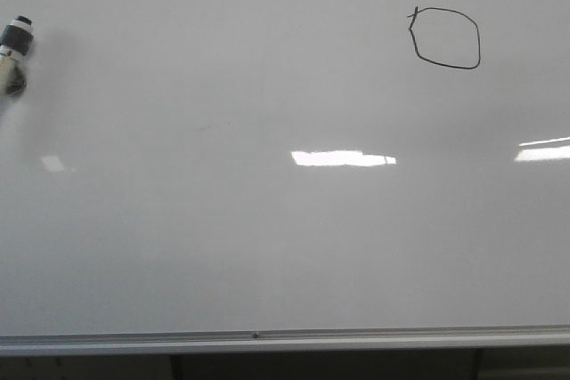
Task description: Write number 0 on whiteboard
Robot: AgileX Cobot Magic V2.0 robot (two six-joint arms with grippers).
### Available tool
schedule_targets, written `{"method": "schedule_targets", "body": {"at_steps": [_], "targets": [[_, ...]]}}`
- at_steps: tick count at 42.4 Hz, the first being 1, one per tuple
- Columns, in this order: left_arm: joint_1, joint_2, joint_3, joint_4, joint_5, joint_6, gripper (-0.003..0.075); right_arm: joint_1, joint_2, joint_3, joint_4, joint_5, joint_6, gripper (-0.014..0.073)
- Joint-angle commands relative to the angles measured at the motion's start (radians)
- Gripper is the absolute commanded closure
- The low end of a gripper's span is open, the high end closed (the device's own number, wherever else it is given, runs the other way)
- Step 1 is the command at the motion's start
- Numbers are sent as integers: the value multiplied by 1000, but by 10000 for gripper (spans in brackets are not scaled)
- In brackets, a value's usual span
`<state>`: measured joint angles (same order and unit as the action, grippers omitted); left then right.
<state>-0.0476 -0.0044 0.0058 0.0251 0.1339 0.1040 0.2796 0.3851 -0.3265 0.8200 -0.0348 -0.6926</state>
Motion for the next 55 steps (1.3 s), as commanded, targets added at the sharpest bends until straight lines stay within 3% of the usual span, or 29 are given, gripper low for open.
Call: {"method": "schedule_targets", "body": {"at_steps": [1, 40, 44, 55], "targets": [[1, -19, 22, -1, -85, -11, 740, 0, 3, -28, 3, -57, -1, 662], [1, -19, 22, -1, -85, -11, 740, -1, 2, -3, -3, -85, 1, 662], [1, -19, 22, -1, -85, -11, 740, -15, -19, 20, -72, -85, 47, 662], [1, -18, 22, -1, -85, -11, 740, -174, -163, 182, -490, -77, 457, 662]]}}
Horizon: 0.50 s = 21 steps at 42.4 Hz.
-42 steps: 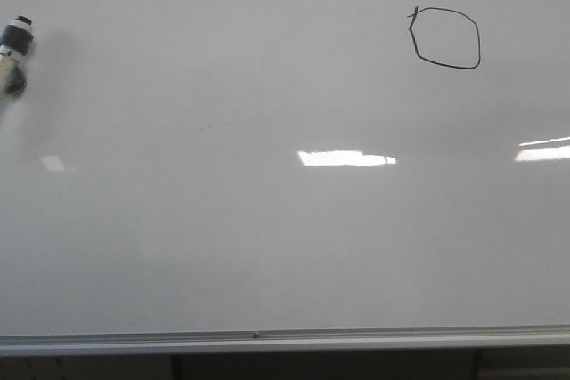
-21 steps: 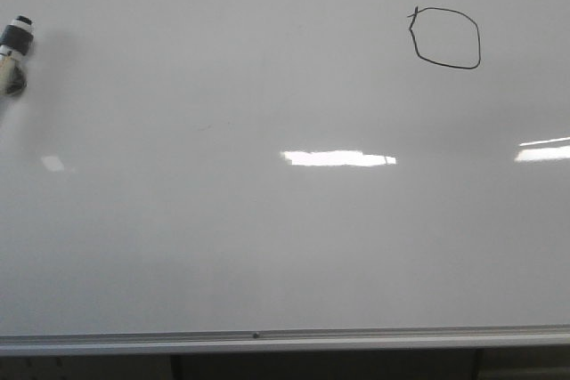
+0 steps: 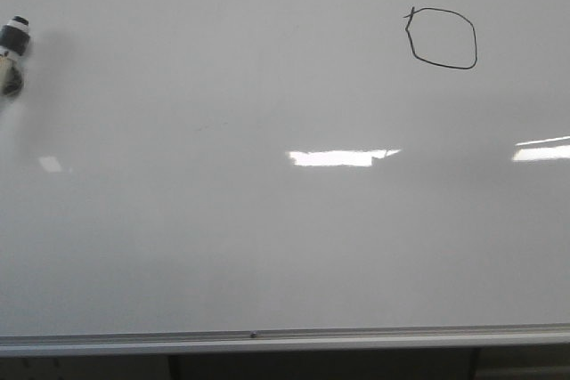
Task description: Write number 0 on whiteboard
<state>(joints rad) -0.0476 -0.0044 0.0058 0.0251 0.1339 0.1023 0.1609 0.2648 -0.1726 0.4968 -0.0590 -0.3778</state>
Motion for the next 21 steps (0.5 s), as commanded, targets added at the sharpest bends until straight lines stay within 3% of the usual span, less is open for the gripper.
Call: {"method": "schedule_targets", "body": {"at_steps": [1, 7, 21], "targets": [[1, -18, 22, -1, -85, -9, 740, -72, -61, 51, -216, -47, 181, 662], [1, -18, 22, -1, -85, -9, 740, -125, -140, 155, -366, 0, 268, 662], [1, -18, 22, -1, -85, -9, 740, -164, -294, 200, -385, 228, 268, 662]]}}
